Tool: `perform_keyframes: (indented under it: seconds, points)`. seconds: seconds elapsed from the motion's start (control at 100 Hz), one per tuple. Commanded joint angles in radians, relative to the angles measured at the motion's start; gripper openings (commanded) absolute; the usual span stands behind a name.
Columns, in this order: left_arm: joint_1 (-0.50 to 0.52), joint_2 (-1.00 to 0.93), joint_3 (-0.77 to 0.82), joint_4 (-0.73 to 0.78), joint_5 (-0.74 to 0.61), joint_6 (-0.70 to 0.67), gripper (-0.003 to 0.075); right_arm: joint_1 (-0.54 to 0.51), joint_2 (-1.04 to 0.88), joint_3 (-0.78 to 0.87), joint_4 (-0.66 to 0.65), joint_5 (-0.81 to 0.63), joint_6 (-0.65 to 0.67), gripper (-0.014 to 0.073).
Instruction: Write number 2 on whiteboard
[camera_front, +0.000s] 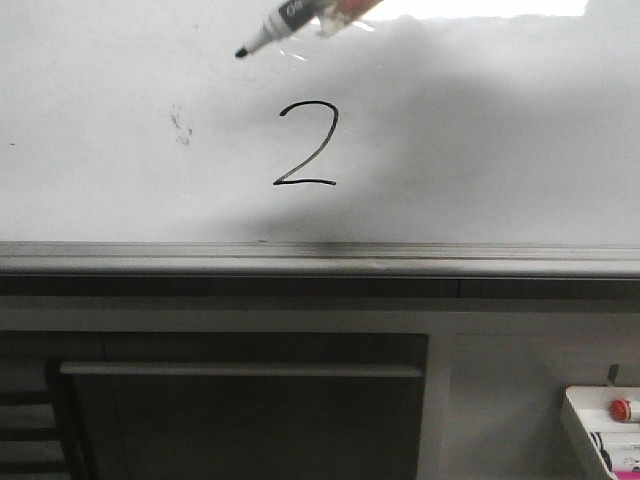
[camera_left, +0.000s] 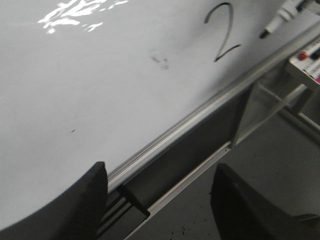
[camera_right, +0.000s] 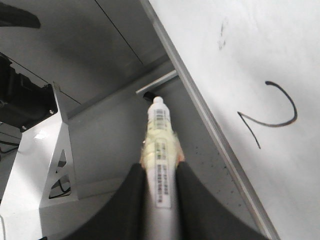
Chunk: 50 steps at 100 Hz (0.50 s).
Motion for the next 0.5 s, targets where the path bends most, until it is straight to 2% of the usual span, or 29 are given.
perform_keyframes:
  seconds: [0.0, 0.18, 0.37, 0.49]
  points:
    - [-0.046, 0.029, -0.075, -0.081, 0.018, 0.099, 0.0421, -0.002, -0.074, -0.033, 0.065, 0.043, -0.06, 0.0037]
    - [-0.174, 0.151, -0.145, -0.137, 0.068, 0.198, 0.0421, 0.009, -0.143, -0.031, 0.054, 0.081, -0.165, 0.0037]
    - [-0.308, 0.279, -0.217, -0.137, -0.003, 0.224, 0.0421, 0.028, -0.171, -0.029, 0.011, 0.08, -0.21, 0.0037]
    - [-0.349, 0.358, -0.26, -0.137, -0.049, 0.226, 0.0421, 0.028, -0.171, -0.029, 0.002, 0.082, -0.243, 0.0037]
